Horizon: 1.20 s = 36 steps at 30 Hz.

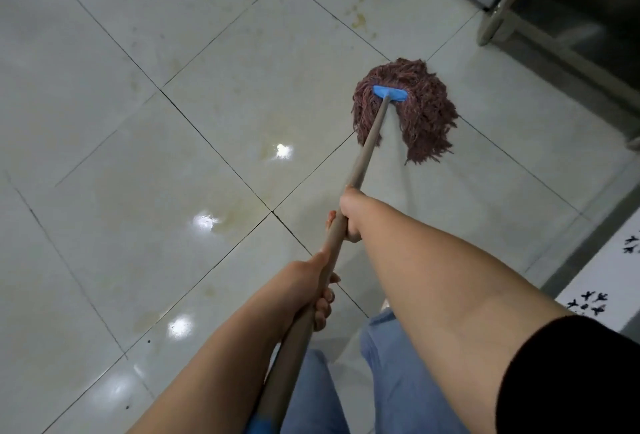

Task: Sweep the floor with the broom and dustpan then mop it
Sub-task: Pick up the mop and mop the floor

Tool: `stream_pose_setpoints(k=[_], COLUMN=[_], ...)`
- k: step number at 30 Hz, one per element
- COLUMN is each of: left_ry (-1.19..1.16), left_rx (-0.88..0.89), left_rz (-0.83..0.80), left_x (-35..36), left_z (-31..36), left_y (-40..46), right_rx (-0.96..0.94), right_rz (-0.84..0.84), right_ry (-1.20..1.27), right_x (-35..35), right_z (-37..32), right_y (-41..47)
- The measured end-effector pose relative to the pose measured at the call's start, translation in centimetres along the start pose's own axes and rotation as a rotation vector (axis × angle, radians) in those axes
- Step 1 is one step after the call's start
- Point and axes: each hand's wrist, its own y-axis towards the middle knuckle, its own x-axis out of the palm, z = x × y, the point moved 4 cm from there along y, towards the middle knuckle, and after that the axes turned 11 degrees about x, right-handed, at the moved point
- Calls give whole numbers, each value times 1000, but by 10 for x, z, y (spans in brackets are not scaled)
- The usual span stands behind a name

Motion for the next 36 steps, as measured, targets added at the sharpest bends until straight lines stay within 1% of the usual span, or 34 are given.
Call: stream_pose_setpoints(k=[3,8,14,19,23,26,29,33,36], left_ry=[-41,-111,-261,-366,-423,-458,-511,-598,-664], left_rx=[11,30,42,26,-30,-24,-13,22,26], left_rz=[20,33,39,61,102,123,141,179,221], left_x=[20,41,70,94,112,130,152,198,239], left_z=[34,92,181,258,296,316,346,392,412], left_y=[11,41,95,110,113,114,120,143,160], right_rx=[16,11,-21,-32,-19,-16,-32,-55,-48], right_rz=[-10,48,91,117,107,119,123,150,182], right_ry=[-35,-169,-253,-327,-367,-455,-547,-638,-691], right_x=[-9,-14,-12,-12,-15,-25,-34,-56,-81], right_z=[-40,-113,-225,-304,-342,-362,-397,-453,-482], right_y=[-13,-31,-37,-54,-66,-70,-77,-85,-85])
